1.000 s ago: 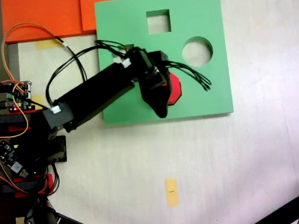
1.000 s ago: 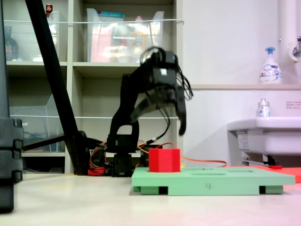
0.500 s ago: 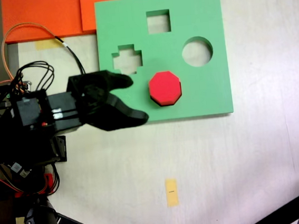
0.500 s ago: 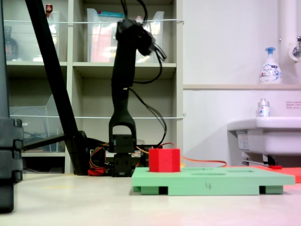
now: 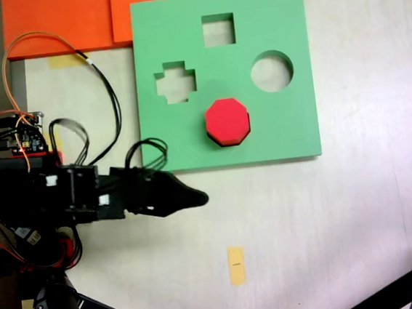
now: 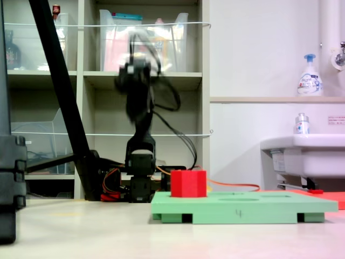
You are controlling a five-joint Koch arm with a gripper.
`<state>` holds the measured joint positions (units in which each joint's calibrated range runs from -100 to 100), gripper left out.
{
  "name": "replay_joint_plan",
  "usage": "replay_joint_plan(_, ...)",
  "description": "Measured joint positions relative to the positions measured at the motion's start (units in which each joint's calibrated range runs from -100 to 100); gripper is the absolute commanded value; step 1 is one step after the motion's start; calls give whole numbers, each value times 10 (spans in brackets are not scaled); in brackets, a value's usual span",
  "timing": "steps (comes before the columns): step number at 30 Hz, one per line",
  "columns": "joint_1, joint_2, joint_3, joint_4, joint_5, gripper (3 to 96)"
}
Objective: Put the octagonal pillar block into the corresponding hole
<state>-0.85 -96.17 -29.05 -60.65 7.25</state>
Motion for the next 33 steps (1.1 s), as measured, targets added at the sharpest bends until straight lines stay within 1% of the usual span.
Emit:
replay_joint_plan(6,-2,-29,-375,357,-6,507)
replay_joint_plan(10,-3,-31,-544,533,-7,493)
replay_joint_plan(13,0,-33,-615,610,-7,493)
replay_joint_plan(16,0,-33,-672,625,-9,493)
replay_joint_plan(20,0,-33,-674,628,-9,497)
replay_joint_plan(23,0,-33,-675,628,-9,475)
replay_joint_plan(33,0,-33,-675,628,-9,487)
